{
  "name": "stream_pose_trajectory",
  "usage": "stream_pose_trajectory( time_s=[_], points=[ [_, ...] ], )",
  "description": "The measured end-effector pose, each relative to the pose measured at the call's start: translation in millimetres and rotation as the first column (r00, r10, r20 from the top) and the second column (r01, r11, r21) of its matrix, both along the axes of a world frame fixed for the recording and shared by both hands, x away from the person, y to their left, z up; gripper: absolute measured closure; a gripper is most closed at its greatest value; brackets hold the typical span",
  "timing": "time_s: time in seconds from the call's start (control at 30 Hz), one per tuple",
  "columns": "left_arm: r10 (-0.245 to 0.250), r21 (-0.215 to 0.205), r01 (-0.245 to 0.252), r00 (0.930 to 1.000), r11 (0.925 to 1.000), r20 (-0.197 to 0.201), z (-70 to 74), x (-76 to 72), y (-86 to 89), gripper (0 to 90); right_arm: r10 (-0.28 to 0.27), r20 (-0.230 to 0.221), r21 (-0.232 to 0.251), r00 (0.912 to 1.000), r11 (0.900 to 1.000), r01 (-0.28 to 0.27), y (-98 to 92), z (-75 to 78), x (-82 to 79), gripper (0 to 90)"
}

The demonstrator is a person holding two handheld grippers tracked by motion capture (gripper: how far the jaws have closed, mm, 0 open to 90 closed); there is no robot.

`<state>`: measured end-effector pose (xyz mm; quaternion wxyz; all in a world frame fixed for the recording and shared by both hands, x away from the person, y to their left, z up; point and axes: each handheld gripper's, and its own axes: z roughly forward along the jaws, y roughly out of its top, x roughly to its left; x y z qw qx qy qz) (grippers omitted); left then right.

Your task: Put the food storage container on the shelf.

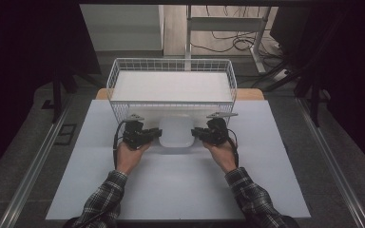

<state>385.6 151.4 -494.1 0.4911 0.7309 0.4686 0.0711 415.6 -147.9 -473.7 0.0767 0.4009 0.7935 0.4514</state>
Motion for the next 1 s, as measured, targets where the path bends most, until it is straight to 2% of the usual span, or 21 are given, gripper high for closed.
stream_pose_trajectory(
  time_s=[0.1, 0.17, 0.2, 0.33, 0.43, 0.6, 0.7, 0.8, 1.0],
  points=[
    [0.006, 0.017, -0.006, 0.9996, 0.9998, 0.026, -0.8, 0.5, -2.1, 75.0, -0.002, 0.021, -0.013, 0.9998, 1.0, 0.002, 2.0, 0.1, 0.8, 73.7],
    [0.019, 0.046, -0.022, 0.9984, 0.9987, 0.053, -2.5, 0.7, -6.8, 71.7, -0.005, 0.036, -0.033, 0.9993, 0.999, 0.006, 4.6, -0.1, 1.8, 70.7],
    [0.02, 0.046, -0.023, 0.9983, 0.9987, 0.054, -3.4, 1.7, -8.1, 69.9, -0.008, 0.035, -0.042, 0.9994, 0.999, 0.009, 6.4, -0.9, 2.2, 68.6],
    [0.038, 0.051, -0.042, 0.9959, 0.9978, 0.082, -3.1, 3.8, -8.5, 66.6, -0.021, 0.038, -0.03, 0.9991, 0.999, 0.022, 7.5, -2.8, 6.6, 65.1],
    [0.068, 0.071, -0.077, 0.9908, 0.9945, 0.117, -2.1, 6.0, -12.5, 63.6, -0.041, 0.061, -0.029, 0.9973, 0.999, 0.042, 8.0, -1.9, 9.2, 63.8],
    [0.106, 0.124, -0.129, 0.9785, 0.9839, 0.177, 0.0, 11.9, -16.4, 56.9, -0.074, 0.118, -0.053, 0.9902, 0.995, 0.081, 13.4, 0.8, 13.7, 62.5],
    [0.127, 0.149, -0.159, 0.971, 0.976, 0.202, 1.9, 14.1, -20.5, 54.9, -0.089, 0.126, -0.048, 0.988, 0.994, 0.096, 14.5, 1.0, 16.9, 63.9],
    [0.115, 0.121, -0.144, 0.9697, 0.9822, 0.216, 6.0, 11.1, -19.6, 50.0, -0.083, 0.129, -0.044, 0.9881, 0.995, 0.09, 13.9, 3.0, 16.3, 65.8],
    [0.084, 0.076, -0.101, 0.9759, 0.992, 0.201, 12.5, 0.4, -19.1, 39.1, -0.039, 0.136, -0.036, 0.99, 0.998, 0.044, 10.9, 8.1, 8.1, 72.0]
  ],
)
